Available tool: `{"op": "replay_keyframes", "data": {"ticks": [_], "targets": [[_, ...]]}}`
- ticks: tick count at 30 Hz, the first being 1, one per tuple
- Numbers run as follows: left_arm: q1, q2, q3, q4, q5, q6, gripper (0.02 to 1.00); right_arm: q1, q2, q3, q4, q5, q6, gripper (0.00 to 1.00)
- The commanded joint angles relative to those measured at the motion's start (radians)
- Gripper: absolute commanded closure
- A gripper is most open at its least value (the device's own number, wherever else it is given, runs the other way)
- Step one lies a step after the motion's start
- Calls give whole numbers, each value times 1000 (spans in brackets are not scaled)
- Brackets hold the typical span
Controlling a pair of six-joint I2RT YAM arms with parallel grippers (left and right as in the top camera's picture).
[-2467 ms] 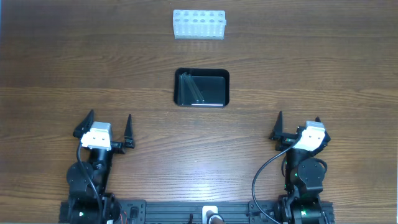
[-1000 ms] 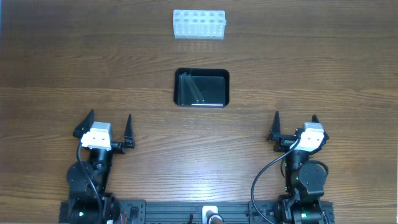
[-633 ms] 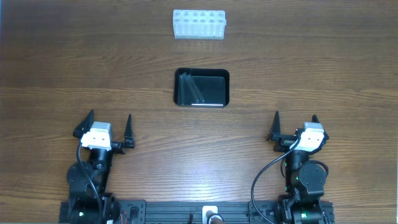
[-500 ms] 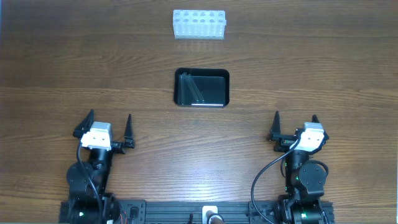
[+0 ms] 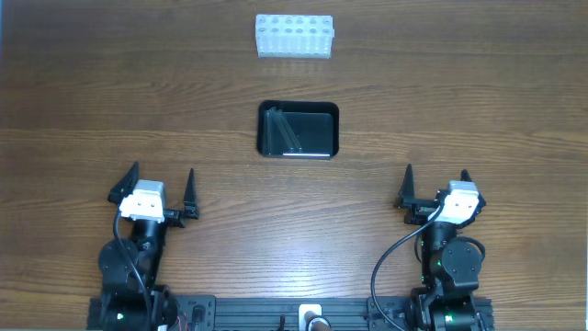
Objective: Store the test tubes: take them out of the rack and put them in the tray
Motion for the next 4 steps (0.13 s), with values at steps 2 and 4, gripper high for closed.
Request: {"op": "replay_keyframes", "data": {"ticks": [2,4], "targets": [[6,-7,-4,-3,6,7,18,-6,-10,-7,-2,-11,6,7],[6,-7,-4,-3,6,7,18,-6,-10,-7,-2,-11,6,7]]}}
